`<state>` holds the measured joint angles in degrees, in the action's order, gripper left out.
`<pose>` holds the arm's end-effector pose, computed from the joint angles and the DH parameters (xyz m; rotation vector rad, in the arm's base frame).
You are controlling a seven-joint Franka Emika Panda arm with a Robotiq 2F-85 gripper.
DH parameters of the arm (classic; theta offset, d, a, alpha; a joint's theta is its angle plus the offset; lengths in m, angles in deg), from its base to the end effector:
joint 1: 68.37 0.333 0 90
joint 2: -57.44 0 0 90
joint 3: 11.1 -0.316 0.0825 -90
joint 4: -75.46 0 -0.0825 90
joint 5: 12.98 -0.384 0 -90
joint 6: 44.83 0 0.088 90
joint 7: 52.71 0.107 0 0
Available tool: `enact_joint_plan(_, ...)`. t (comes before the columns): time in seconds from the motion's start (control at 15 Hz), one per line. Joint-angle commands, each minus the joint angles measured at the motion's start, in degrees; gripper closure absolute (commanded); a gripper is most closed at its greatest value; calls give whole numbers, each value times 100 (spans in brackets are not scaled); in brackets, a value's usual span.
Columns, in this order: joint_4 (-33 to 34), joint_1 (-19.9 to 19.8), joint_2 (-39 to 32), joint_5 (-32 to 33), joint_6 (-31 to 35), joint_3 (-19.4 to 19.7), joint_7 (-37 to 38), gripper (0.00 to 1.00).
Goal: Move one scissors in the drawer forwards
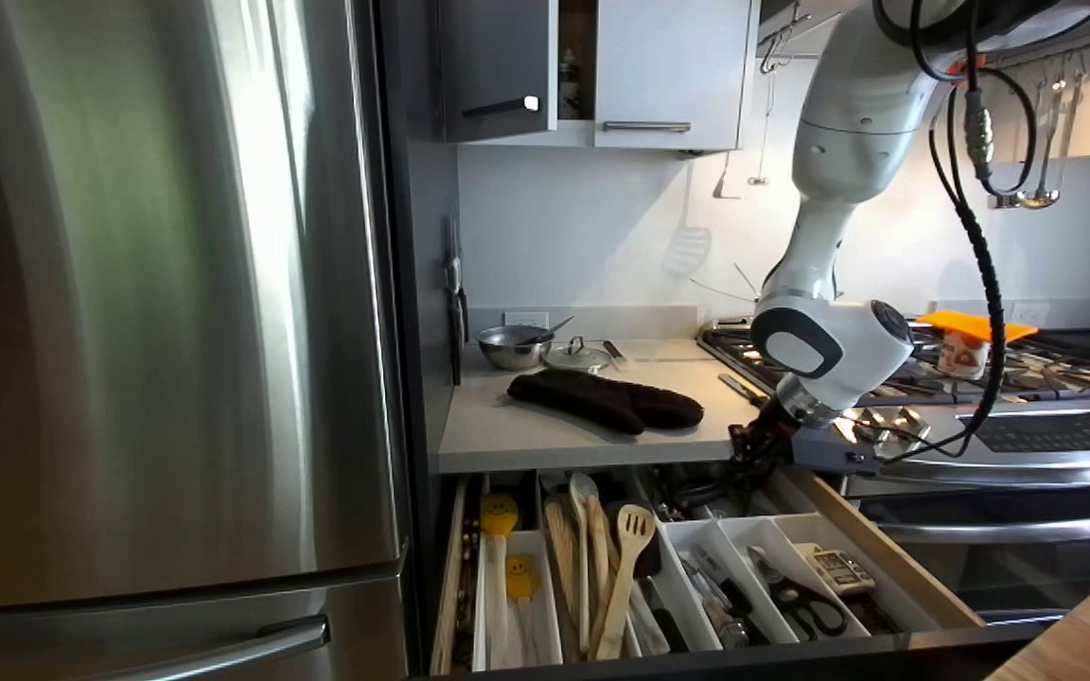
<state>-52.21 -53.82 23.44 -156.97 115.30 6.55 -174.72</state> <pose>0.4549 -0.0708 0.0928 -2.8259 0.4227 -0.8803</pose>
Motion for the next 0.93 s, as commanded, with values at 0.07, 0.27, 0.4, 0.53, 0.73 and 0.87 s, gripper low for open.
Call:
enact_joint_plan(0.07,-57,785,-351,2,-301,577,-10,100)
enact_joint_plan(0.27,-88,1184,-488,2,-507,813,30,100)
enact_joint_plan(0.4,-132,1412,-556,2,-752,948,31,100)
enact_joint_plan(0.53,-165,1592,-632,2,-1069,1091,54,100)
enact_joint_plan(0.73,-246,1690,-707,2,-1481,1160,53,100)
enact_joint_plan(0.87,-282,1687,-759,2,-1770,1204,70,100)
